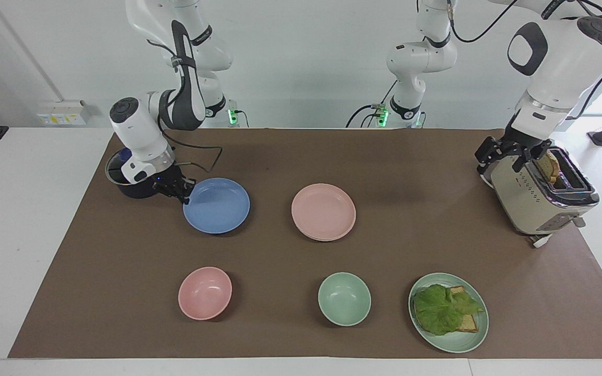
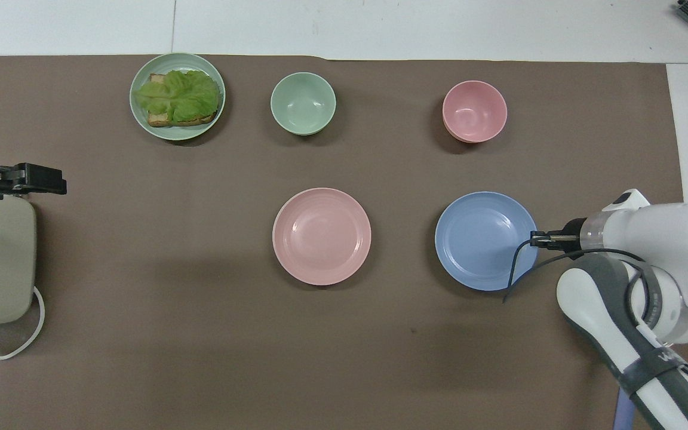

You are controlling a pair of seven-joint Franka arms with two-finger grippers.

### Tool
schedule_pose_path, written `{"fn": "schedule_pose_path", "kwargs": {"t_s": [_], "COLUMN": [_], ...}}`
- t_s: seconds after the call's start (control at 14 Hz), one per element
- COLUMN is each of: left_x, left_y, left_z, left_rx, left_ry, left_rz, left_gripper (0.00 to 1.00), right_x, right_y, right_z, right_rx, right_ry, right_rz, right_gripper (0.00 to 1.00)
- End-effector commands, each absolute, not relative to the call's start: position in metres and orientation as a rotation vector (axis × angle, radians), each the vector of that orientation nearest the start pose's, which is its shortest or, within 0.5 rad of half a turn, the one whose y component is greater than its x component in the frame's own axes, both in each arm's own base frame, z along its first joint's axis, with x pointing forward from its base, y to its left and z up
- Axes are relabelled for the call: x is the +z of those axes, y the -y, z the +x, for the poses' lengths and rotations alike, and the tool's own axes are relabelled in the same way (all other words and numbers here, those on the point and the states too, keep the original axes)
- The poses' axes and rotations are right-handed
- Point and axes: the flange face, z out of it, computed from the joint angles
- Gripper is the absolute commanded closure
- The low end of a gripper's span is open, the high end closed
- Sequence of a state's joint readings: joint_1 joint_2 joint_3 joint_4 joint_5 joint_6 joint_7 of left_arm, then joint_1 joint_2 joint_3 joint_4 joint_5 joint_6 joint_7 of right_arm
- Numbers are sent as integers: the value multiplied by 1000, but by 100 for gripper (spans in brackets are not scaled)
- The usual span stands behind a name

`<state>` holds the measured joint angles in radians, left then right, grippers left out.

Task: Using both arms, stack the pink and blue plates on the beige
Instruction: 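Close the right gripper on the blue plate rim, then slide the blue plate onto the pink plate with the right gripper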

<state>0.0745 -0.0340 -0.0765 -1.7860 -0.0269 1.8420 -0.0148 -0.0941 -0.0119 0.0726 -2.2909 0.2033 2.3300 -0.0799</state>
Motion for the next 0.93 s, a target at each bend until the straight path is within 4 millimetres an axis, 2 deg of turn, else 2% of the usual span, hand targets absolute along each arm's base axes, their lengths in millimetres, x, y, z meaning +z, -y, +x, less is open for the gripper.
{"fn": "schedule_pose_path", "kwargs": {"t_s": [0.0, 0.14, 0.36, 0.65, 0.86], "left_x": [566, 566, 566, 566, 566], "left_y": [1, 1, 1, 1, 1], "left_z": [560, 560, 560, 560, 560], "left_rx": [-125, -125, -125, -125, -125], "left_ry": [11, 11, 11, 11, 11], "left_rz": [-3147, -3147, -3147, -3147, -3148], "left_gripper": [0, 0, 0, 0, 0], "right_x": [402, 415, 424, 440, 434], "right_y": [-13, -42, -100, -167, -220], "right_z": [534, 540, 545, 547, 546], "right_rx": [-76, -83, -102, -116, -93], "right_ry": [-140, -172, -200, -271, -309], "right_rz": [-2948, -2940, -2924, -2892, -2884], "right_gripper": [100, 100, 100, 100, 100]}}
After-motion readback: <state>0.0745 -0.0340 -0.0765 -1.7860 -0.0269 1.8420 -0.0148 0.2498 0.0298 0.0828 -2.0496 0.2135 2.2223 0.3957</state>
